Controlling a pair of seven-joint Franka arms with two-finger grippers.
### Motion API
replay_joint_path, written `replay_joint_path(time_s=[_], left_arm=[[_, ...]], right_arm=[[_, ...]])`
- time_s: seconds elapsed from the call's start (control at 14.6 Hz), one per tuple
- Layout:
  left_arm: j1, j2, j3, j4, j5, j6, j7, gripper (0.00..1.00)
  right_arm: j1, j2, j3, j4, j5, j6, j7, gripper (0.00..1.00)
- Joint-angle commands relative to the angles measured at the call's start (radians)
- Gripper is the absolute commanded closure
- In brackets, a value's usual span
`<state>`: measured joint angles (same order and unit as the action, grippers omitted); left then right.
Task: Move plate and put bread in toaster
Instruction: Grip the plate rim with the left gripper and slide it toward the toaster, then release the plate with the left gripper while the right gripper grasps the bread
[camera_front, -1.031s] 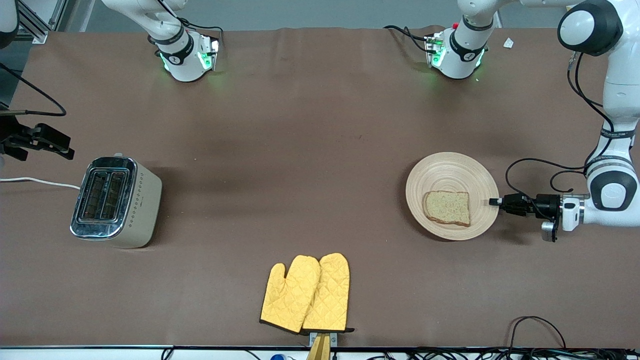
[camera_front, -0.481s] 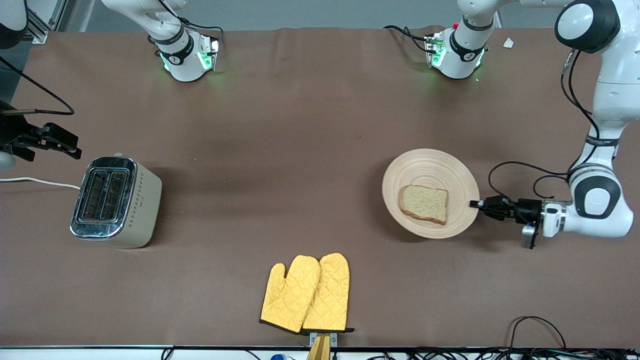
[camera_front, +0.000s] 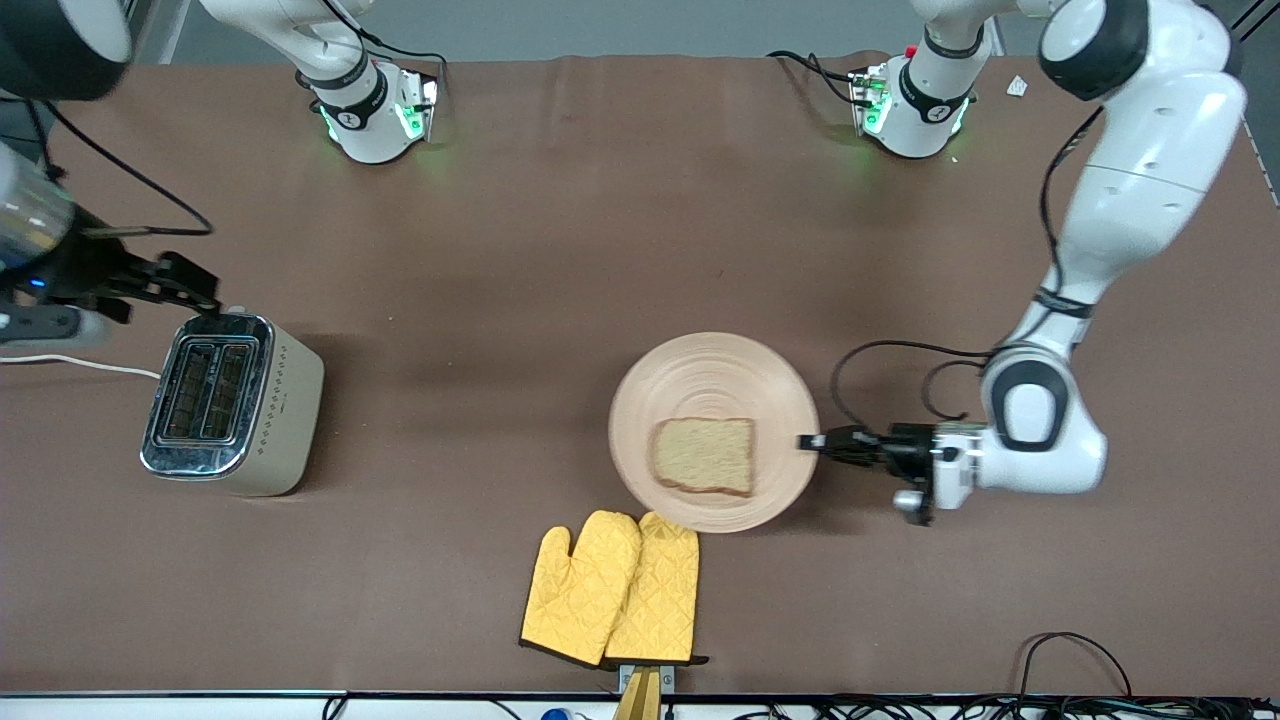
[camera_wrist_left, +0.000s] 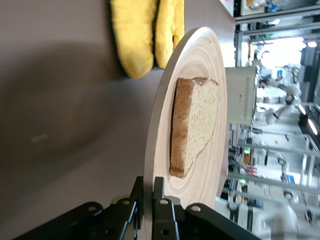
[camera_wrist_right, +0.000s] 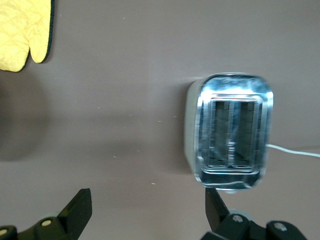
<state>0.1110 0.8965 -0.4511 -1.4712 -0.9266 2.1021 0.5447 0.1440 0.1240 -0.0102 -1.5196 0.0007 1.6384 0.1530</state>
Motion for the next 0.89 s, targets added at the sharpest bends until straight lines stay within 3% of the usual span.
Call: replay_joint_path(time_s=[0.0,0.27,0.62,0.69,0.76,0.82], left_arm=[[-0.166,-0.005,0.005,0.003,-0.122,0.181,-0.063,1.00],[-0.398,0.057,0.018,0.026,-0.231,0.369,-0.124,1.00],[-0.491,0.093,0.018,0.038,-0.267,0.444,-0.147,0.99],[-0.488,0.093,0.018,0.037,-0.265,0.444,-0.149,0.92],[-0.479,0.090,0.018,0.037,-0.256,0.444,-0.147,0.67],[-0.469,0.082,0.018,0.034,-0.261,0.444,-0.147,0.01]], right_arm=[[0.032,0.000,-0.005,-0.146,0.079,0.139,0.121,0.00],[0.032,0.089,-0.005,-0.209,0.217,0.222,0.129,0.00],[0.091,0.189,-0.007,-0.316,0.232,0.476,0.129,0.00],[0.100,0.203,-0.007,-0.342,0.232,0.509,0.129,0.00],[0.120,0.209,-0.007,-0.378,0.234,0.544,0.131,0.00],[0.132,0.210,-0.007,-0.414,0.232,0.588,0.151,0.00]])
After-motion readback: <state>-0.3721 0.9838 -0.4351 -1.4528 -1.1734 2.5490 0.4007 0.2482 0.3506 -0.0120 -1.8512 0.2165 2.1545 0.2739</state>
